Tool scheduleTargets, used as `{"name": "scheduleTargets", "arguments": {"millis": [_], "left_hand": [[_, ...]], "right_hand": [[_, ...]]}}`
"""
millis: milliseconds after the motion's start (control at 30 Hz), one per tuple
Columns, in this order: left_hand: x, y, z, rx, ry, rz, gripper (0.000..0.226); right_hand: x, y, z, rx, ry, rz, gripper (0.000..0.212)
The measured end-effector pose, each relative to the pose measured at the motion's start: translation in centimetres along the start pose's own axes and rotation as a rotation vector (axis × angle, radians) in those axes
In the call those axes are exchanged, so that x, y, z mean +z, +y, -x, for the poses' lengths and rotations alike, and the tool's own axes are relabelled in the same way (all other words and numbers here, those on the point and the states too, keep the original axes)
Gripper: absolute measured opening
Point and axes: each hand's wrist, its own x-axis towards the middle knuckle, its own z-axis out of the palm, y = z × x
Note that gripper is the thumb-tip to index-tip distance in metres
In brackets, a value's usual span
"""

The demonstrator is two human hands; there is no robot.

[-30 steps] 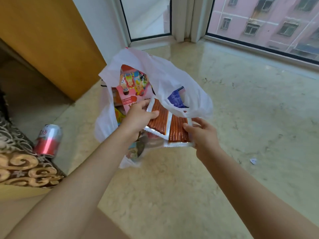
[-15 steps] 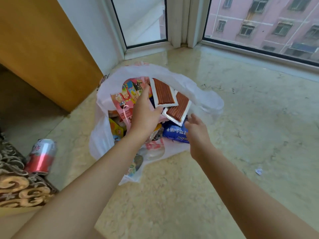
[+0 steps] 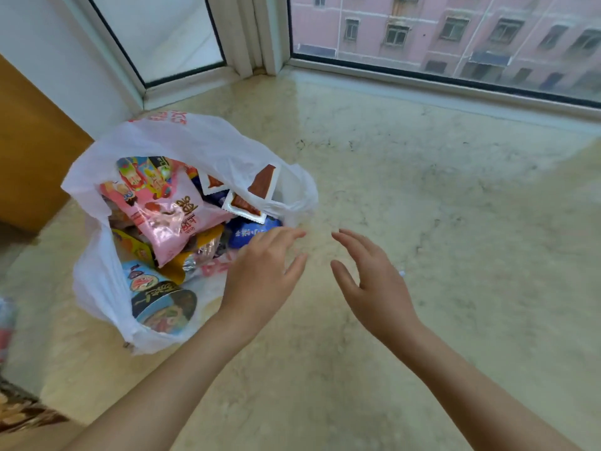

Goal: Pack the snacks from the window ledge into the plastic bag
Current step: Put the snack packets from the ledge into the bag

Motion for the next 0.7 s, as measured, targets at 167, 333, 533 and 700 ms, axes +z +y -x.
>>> {"name": "scheduleTargets", "arguments": {"millis": [167, 333, 533, 700], "left_hand": [[4.2, 6.7, -0.1, 0.219, -0.05, -0.123, 0.039], [9.8, 13.6, 0.6, 0.383, -0.141, -0.169, 0.044], [17.4, 23.0, 3.9, 0.54, -0.298, -0.111, 0.048], [21.8, 30.4, 5.8, 0.649, -0.367, -0.083, 0.05]], "right_hand": [[-5.9, 6.9, 4.5, -0.057, 0.088, 0.388, 0.047], [-10.7, 14.2, 10.0, 0.085, 0.119, 0.521, 0.048], [-15.6, 22.1, 17.5, 0.243, 0.16, 0.615, 0.049], [-18.9, 27.1, 23.1, 0.386, 0.186, 0.625, 0.05]]}}
